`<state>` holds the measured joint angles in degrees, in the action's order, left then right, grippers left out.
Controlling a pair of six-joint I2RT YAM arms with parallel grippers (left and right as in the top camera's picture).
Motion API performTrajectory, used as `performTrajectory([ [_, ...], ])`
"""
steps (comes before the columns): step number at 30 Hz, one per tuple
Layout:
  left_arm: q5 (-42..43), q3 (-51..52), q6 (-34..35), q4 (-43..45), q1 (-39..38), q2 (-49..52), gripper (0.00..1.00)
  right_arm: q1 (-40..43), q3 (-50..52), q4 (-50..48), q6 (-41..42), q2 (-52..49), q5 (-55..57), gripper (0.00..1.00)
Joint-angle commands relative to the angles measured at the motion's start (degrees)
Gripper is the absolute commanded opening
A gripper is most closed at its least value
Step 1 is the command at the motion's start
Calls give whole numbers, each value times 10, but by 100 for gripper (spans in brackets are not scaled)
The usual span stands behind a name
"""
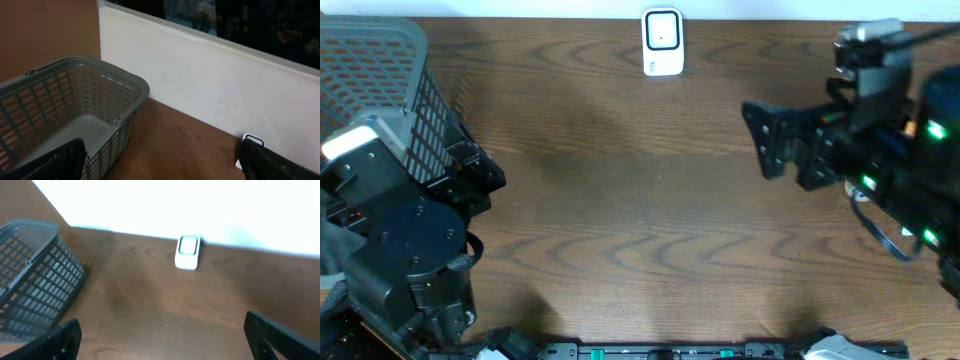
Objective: Scan the item barcode
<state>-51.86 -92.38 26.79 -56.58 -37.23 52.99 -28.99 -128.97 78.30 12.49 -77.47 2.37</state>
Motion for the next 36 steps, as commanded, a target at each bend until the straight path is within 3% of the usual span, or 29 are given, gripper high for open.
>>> performTrajectory([
  [1,-14,0,0,0,2,1,98,7,-3,-9,-82,15,18,99],
  [10,-14,0,0,0,2,1,98,45,10,-18,-109,75,18,99],
  [17,-14,0,0,0,2,1,98,87,122,-84,-124,172,16,99],
  [25,-14,0,0,0,2,1,98,103,377,-210,-124,348,16,99],
  [36,-14,0,0,0,2,1,98,127,838,-504,-123,624,12,99],
])
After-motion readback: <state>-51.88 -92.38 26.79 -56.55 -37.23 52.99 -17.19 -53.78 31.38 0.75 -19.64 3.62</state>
